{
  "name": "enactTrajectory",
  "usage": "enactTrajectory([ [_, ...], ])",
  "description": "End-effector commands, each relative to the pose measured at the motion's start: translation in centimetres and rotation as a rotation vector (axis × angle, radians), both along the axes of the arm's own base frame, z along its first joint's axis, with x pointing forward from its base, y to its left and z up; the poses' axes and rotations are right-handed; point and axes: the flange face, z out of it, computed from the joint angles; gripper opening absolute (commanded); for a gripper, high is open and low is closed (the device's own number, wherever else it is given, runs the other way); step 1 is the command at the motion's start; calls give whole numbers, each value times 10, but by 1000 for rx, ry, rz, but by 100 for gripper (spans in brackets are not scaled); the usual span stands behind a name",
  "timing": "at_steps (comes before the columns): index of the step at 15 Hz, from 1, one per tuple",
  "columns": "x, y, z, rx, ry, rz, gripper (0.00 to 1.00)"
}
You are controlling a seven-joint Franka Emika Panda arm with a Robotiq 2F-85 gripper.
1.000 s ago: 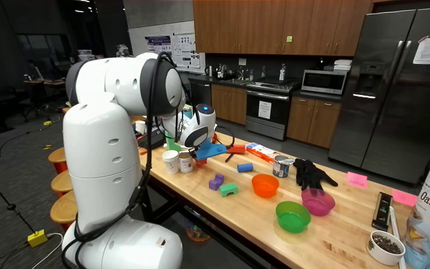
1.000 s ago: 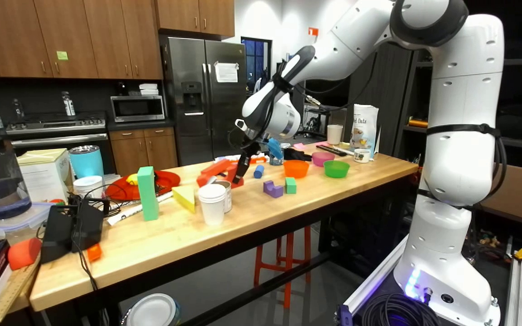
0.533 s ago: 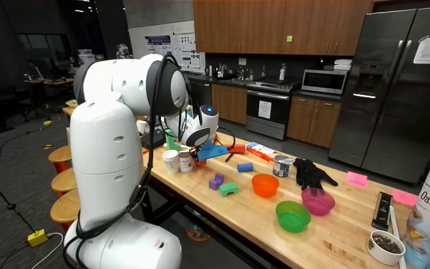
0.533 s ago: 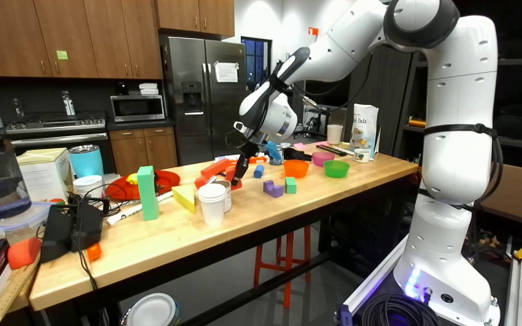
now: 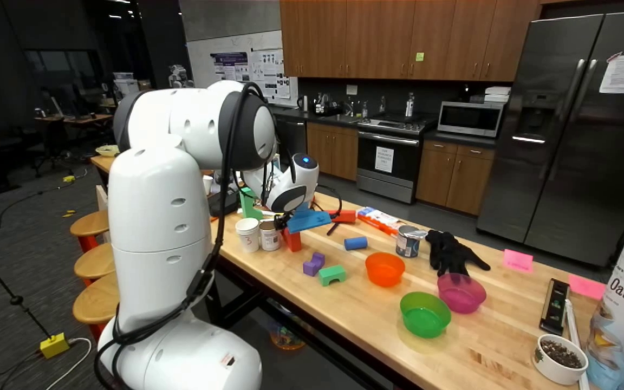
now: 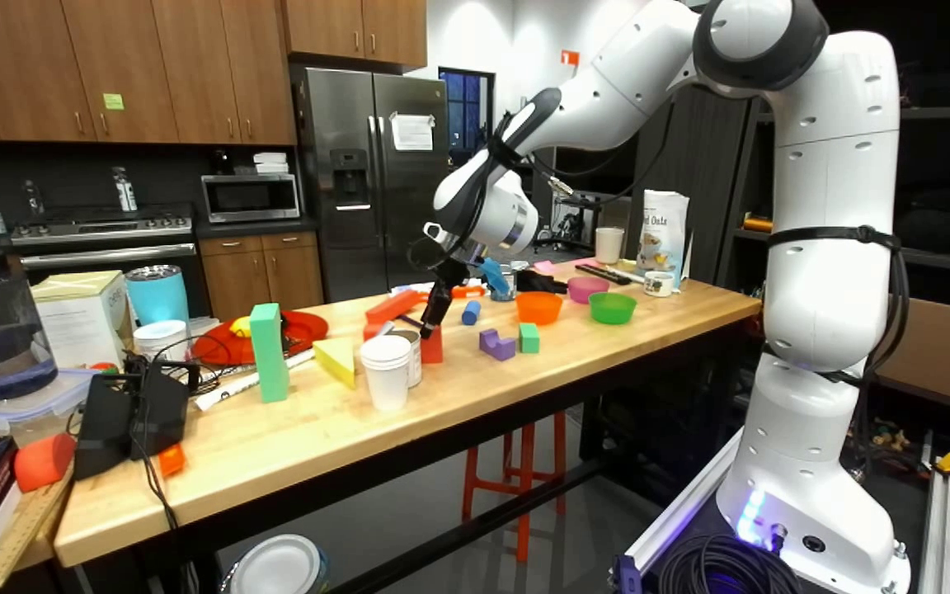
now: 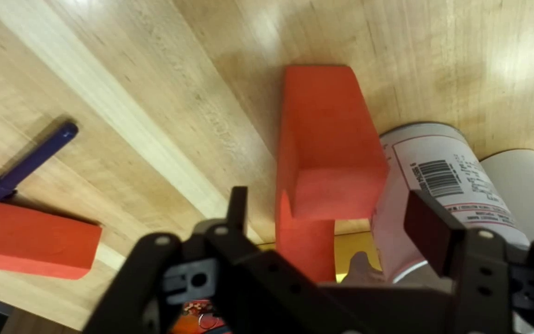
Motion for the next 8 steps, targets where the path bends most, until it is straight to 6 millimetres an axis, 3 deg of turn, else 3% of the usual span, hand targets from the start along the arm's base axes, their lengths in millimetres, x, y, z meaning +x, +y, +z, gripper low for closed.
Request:
enactTrajectory([
  [1,0,-6,7,-14,6,4,100],
  [8,-48,-32,49,-225,5,-73,100],
])
